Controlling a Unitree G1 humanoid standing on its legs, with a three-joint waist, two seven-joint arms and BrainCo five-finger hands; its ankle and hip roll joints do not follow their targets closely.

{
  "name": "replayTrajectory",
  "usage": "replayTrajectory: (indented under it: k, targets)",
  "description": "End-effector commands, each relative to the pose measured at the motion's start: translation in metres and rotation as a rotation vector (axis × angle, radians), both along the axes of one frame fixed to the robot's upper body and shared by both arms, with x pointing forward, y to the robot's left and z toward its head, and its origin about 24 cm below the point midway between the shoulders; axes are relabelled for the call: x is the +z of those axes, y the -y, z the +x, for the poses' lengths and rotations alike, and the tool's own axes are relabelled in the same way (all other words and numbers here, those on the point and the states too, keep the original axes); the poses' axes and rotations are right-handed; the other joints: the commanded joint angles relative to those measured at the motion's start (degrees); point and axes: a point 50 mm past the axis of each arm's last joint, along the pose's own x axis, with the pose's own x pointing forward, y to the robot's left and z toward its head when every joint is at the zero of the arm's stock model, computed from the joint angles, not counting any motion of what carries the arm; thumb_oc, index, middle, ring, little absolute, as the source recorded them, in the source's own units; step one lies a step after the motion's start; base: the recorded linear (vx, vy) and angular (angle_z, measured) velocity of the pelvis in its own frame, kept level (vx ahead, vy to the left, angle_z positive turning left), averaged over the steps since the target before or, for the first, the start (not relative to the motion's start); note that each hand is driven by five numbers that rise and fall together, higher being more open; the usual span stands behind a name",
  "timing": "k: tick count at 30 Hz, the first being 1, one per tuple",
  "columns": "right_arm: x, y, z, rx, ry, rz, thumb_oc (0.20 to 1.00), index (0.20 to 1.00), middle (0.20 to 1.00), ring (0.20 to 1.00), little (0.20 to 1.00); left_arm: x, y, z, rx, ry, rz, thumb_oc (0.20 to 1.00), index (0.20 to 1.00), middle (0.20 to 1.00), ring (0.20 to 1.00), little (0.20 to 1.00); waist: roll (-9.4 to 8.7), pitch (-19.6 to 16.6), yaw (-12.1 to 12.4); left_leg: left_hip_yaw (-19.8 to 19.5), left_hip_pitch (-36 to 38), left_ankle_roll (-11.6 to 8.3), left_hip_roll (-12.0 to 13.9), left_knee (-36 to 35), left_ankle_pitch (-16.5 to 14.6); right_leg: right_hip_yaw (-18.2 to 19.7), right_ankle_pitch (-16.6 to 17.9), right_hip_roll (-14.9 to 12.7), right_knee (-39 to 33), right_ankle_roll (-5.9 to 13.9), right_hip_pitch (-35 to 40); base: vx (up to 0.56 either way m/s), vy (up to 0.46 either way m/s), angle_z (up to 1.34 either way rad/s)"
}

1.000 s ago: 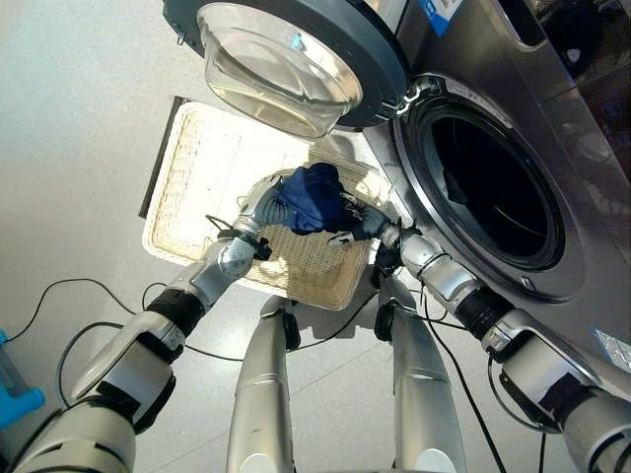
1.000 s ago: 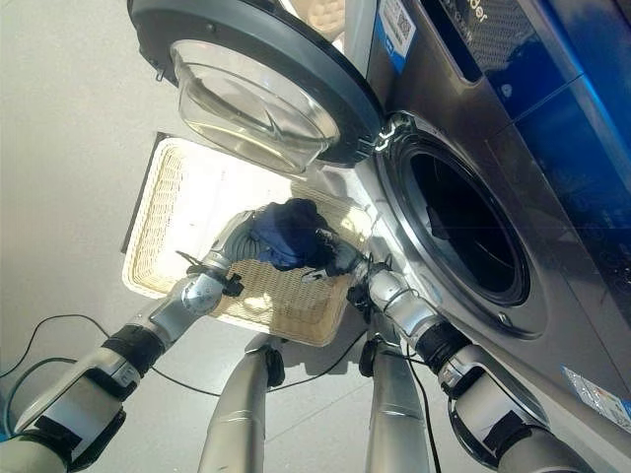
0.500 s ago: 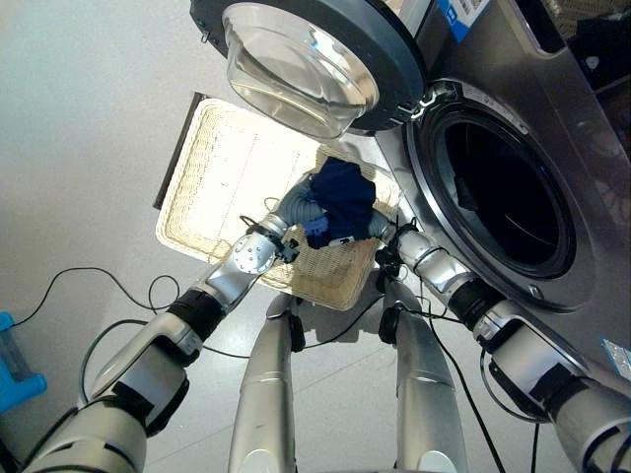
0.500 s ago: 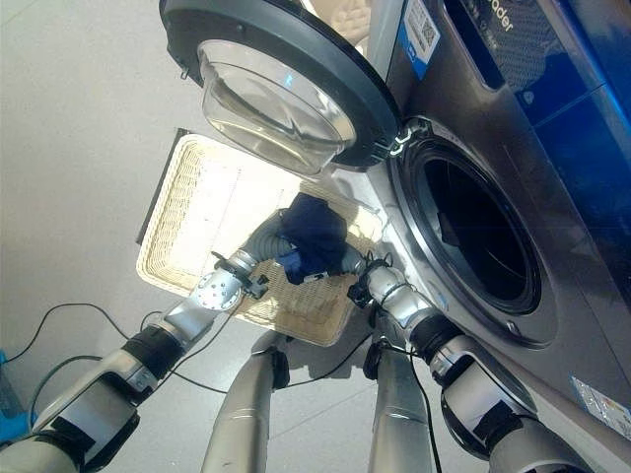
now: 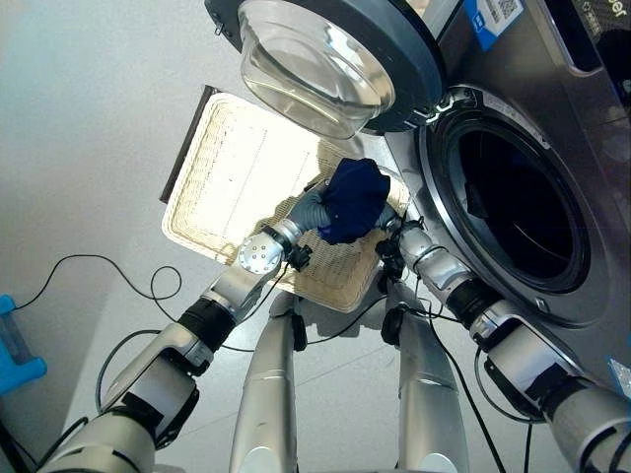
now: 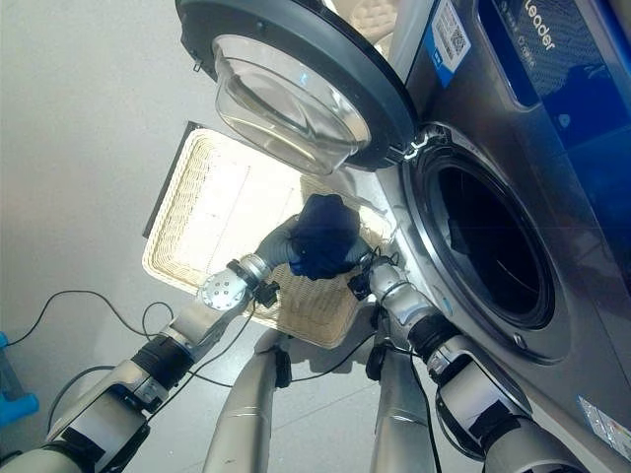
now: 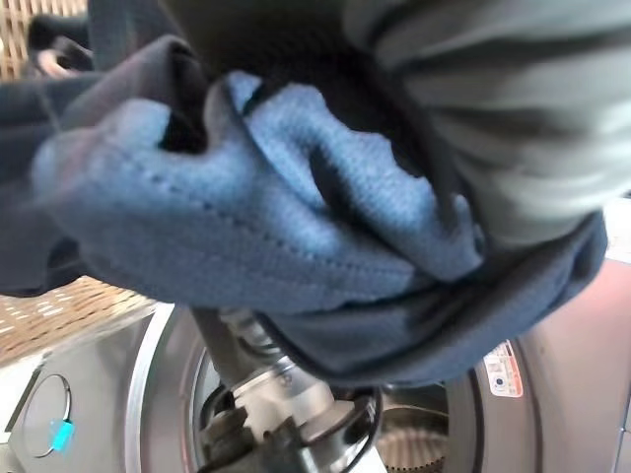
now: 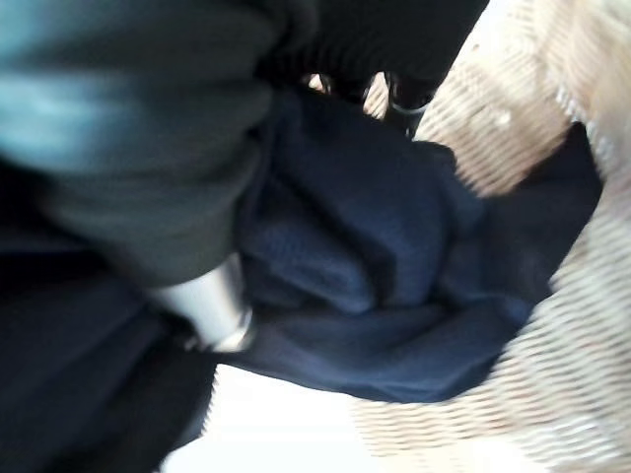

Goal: Put the clothes into the washing machine.

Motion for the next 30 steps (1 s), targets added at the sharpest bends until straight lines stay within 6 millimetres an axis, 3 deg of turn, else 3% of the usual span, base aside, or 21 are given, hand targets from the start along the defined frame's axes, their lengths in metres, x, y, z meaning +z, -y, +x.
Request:
replayTrajectory:
  k: [1,9,11,16,17,18,19,26,30]
  targets:
    - [0.027,-0.012,0.000,0.059,0.096,0.147,0.200,0.200,0.200,0.200,0.200,0.025,0.038,-0.031,-0.217,0.122,-0.116,0.200,0.200,0.200,0.200,0.200,3.91,-1.43,1.29,3.10,-1.02,-0.52,-3.68,1.27,-2.88,-0.86,-4.04,1.09,3.72,5.99,0.54,0.00,0.000,0.00]
    - [0.024,-0.001,0.001,0.009,0.083,0.309,0.200,0.200,0.200,0.200,0.200,0.022,0.036,-0.027,-0.160,0.127,-0.093,0.200,0.200,0.200,0.200,0.200,3.79,-1.43,1.00,3.26,-0.63,-0.51,-3.59,1.21,-2.99,-0.82,-4.04,1.14,3.55,5.98,0.90,0.00,0.000,0.00]
    - [0.017,0.012,0.003,-0.063,0.051,0.480,0.200,0.200,0.200,0.200,0.200,0.016,0.033,-0.021,-0.101,0.113,-0.058,0.200,0.200,0.200,0.200,0.200,3.90,-1.43,0.65,3.54,-0.13,-0.55,-3.57,1.13,-3.17,-0.76,-4.18,1.30,3.33,6.00,1.40,0.00,0.000,0.00]
    - [0.007,0.028,0.001,-0.115,0.029,0.672,0.200,0.200,0.200,0.200,0.200,0.003,0.027,-0.016,-0.035,0.105,0.017,0.200,0.200,0.200,0.200,0.200,4.04,-1.43,0.18,4.01,0.37,-0.47,-3.43,1.11,-3.40,-0.51,-4.34,1.42,3.38,6.09,1.69,0.00,0.005,-0.01]
    - [0.005,0.031,0.000,-0.122,0.024,0.719,0.200,0.200,0.200,0.200,0.200,0.000,0.026,-0.015,-0.022,0.105,0.037,0.285,0.285,0.285,0.285,0.285,4.06,-1.43,0.04,4.13,0.41,-0.48,-3.41,1.16,-3.43,-0.43,-4.33,1.45,3.33,6.10,1.72,0.00,0.000,0.00]
    - [0.002,0.035,0.000,-0.128,0.020,0.779,0.200,0.200,0.200,0.200,0.200,-0.003,0.024,-0.013,-0.006,0.110,0.063,0.498,0.498,0.498,0.498,0.498,4.11,-1.43,-0.14,4.30,0.43,-0.52,-3.37,1.22,-3.48,-0.36,-4.33,1.48,3.30,6.13,1.74,0.01,0.044,-0.05]
    - [-0.002,0.042,-0.002,-0.147,0.016,0.852,0.200,0.200,0.200,0.200,0.200,-0.008,0.021,-0.012,0.018,0.109,0.104,1.000,1.000,1.000,1.000,1.000,4.25,-1.43,-0.44,4.58,0.50,-0.60,-3.32,1.22,-3.53,-0.14,-4.30,1.61,3.21,6.15,1.68,0.01,0.044,-0.05]
    - [-0.025,0.074,-0.009,-0.224,0.004,1.116,0.200,0.200,0.200,0.200,0.200,-0.025,0.006,-0.006,0.090,0.141,0.278,1.000,1.000,1.000,1.000,1.000,5.20,-1.43,-1.71,5.97,1.45,-0.93,-3.17,0.56,-3.41,0.87,-4.46,2.18,2.31,6.26,2.18,0.02,0.081,-0.14]
    - [-0.035,0.093,-0.013,-0.258,0.014,1.290,0.200,0.200,0.200,0.200,0.200,-0.029,-0.004,-0.001,0.185,0.244,0.432,1.000,1.000,1.000,1.000,1.000,5.76,-1.43,-2.35,6.68,1.36,-1.01,-3.03,-0.01,-2.94,1.37,-4.23,2.53,1.74,6.22,1.91,0.02,0.073,-0.13]
